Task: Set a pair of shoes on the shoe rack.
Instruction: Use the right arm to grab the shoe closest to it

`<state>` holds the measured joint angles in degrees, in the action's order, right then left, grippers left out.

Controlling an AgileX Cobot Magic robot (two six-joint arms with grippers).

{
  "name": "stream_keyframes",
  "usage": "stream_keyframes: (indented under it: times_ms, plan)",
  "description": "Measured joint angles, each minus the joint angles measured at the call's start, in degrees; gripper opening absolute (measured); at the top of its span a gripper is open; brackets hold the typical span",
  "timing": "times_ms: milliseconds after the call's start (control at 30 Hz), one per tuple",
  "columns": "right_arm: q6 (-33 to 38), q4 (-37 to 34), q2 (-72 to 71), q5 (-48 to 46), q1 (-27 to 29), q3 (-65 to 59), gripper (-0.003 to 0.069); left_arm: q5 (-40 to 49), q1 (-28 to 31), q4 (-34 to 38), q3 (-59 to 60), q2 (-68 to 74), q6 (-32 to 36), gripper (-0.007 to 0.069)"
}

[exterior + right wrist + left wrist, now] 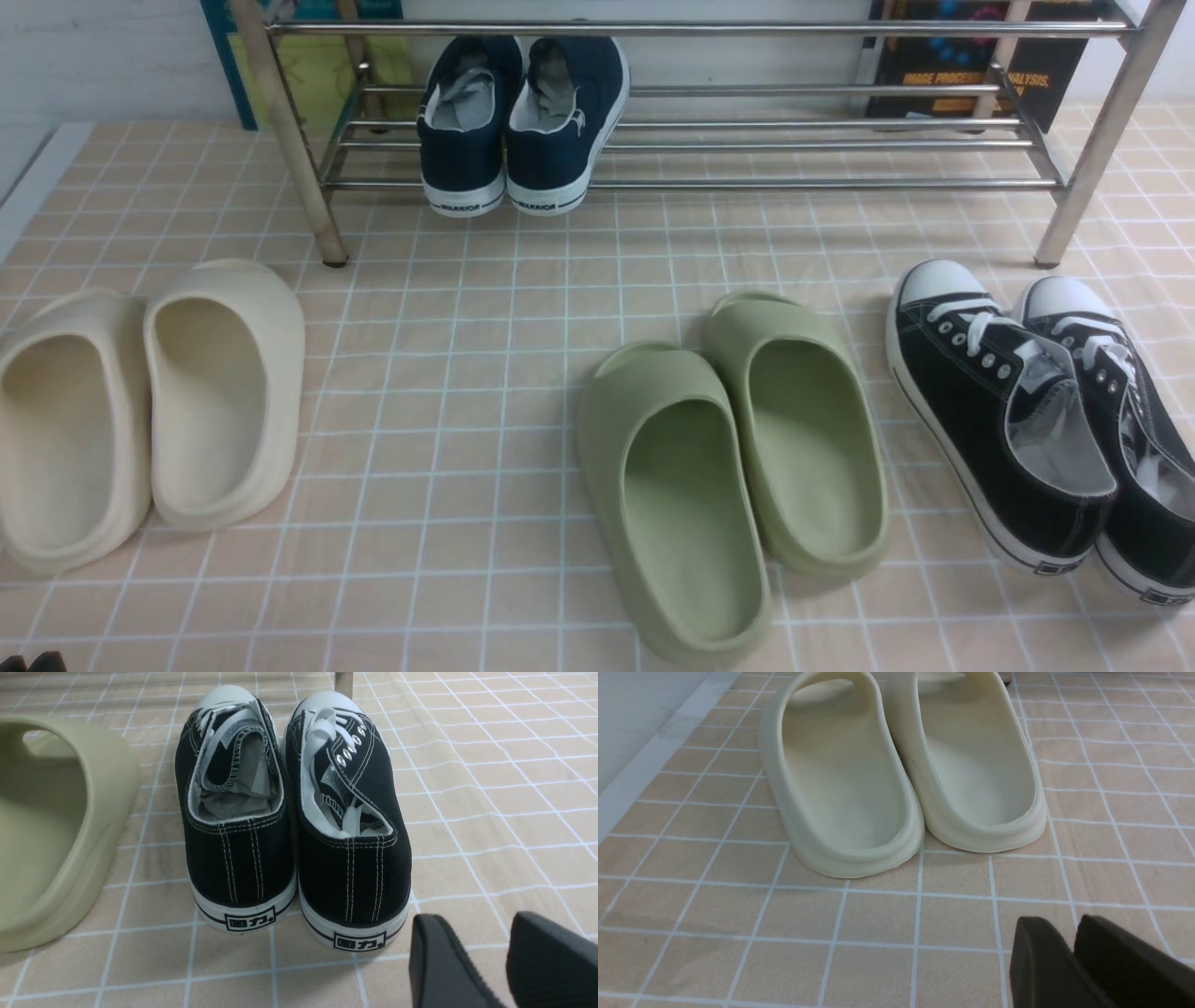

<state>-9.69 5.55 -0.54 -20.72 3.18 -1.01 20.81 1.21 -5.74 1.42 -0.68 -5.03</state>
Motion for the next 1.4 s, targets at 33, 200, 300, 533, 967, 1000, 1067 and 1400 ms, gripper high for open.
stream_keyframes:
  times_ms: [33,200,300,533,967,1000,1067,1400]
  plan:
    - [0.0,0.8,0.0,0.0,0.0,0.0,0.0237,0.0,0.0,0.0,0.0,0.0,0.0,0.0153]
    - [0.0,5.8,0.0,-0.2,0.0,0.0,0.0237,0.0,0.0,0.0,0.0,0.0,0.0,0.0160]
    - [0.0,6.4,0.0,-0.3,0.0,0.0,0.0237,0.0,0.0,0.0,0.0,0.0,0.0,0.0164]
    - [0.0,6.6,0.0,-0.4,0.0,0.0,0.0237,0.0,0.0,0.0,0.0,0.0,0.0,0.0171]
    - [-0.1,5.7,0.0,-0.2,0.0,0.0,0.0237,0.0,0.0,0.0,0.0,0.0,0.0,0.0181]
    - [-0.1,5.5,0.0,-0.2,0.0,0.0,0.0237,0.0,0.0,0.0,0.0,0.0,0.0,0.0181]
    - [-0.1,5.0,0.0,-0.1,0.0,0.0,0.0237,0.0,0.0,0.0,0.0,0.0,0.0,0.0181]
    - [-0.1,4.7,0.0,0.0,0.0,0.0,0.0237,0.0,0.0,0.0,0.0,0.0,0.0,0.0198]
